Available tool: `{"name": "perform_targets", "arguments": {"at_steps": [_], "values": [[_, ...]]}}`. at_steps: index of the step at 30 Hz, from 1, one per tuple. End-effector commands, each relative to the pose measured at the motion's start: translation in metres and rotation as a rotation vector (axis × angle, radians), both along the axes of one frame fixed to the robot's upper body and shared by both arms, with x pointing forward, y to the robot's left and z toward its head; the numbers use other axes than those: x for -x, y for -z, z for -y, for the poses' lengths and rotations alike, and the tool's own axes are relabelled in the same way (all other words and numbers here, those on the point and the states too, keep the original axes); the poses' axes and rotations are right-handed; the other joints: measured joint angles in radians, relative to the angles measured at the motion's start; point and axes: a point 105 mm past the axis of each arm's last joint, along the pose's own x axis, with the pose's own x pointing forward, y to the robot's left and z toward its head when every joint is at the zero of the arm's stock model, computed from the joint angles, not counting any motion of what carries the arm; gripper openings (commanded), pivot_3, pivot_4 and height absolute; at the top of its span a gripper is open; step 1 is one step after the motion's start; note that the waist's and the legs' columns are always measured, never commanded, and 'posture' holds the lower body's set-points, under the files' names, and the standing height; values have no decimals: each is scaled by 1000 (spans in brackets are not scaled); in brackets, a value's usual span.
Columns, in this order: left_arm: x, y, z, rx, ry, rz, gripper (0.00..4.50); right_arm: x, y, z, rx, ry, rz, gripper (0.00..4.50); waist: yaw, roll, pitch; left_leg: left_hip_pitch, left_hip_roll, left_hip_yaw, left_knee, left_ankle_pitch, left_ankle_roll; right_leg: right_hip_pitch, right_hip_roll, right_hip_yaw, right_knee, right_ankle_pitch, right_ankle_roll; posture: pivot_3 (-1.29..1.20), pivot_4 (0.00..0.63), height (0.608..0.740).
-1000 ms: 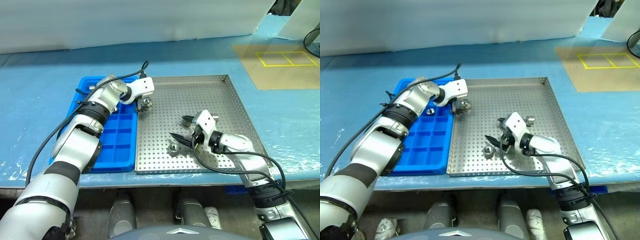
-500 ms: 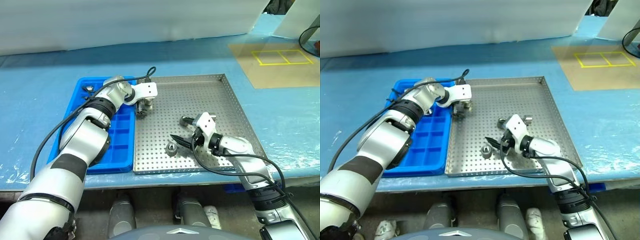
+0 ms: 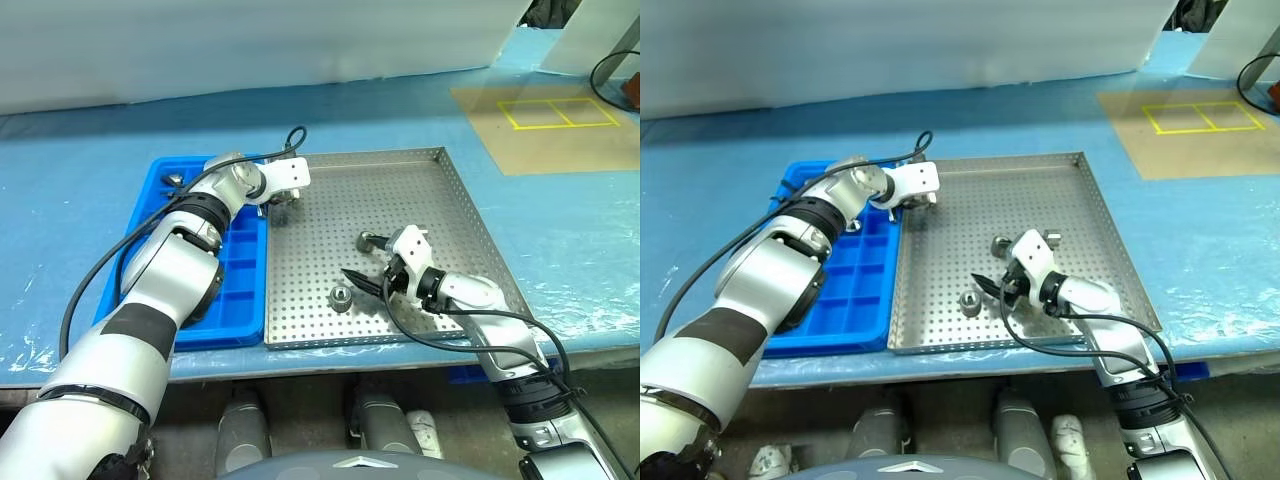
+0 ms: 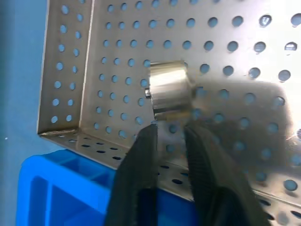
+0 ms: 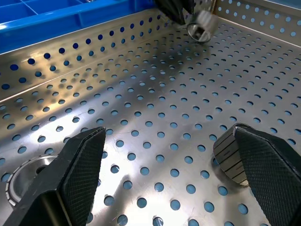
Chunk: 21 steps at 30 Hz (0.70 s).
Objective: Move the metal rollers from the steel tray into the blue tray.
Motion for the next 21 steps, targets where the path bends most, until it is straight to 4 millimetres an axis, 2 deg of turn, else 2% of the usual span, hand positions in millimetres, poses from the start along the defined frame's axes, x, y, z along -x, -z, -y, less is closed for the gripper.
{"name": "perform_targets", "arguments": {"at_steps": [1,6,12,15,21], "values": [[2,2,6,110,-18,-38,25,3,-11,-4,-6,-17,49,4500,1,0,0,0,0,0,0,0,1,0,0,0,0,0,0,-299,150,740],[5,-8,17,272,1,-80,25,2,-10,-7,-5,-28,49,4500,7,-2,1,-3,-1,0,1,-1,2,-1,-1,0,-1,0,0,-275,150,740],[3,-11,2,261,-19,-58,25,-3,-10,-10,11,-58,54,4500,8,-2,2,-3,0,0,1,-1,1,-1,-1,-1,0,0,0,-244,150,740],[1,-14,-3,256,-32,-32,549,-4,-9,-12,19,-66,58,4500,9,-2,2,-3,0,0,1,-1,1,-2,-1,-1,0,0,0,-244,150,740],[-4,-18,-5,211,-48,36,2602,-3,-9,-12,14,-62,61,4500,10,-2,2,-3,0,0,0,-1,1,-2,-1,-1,0,0,0,-263,150,740]]}}
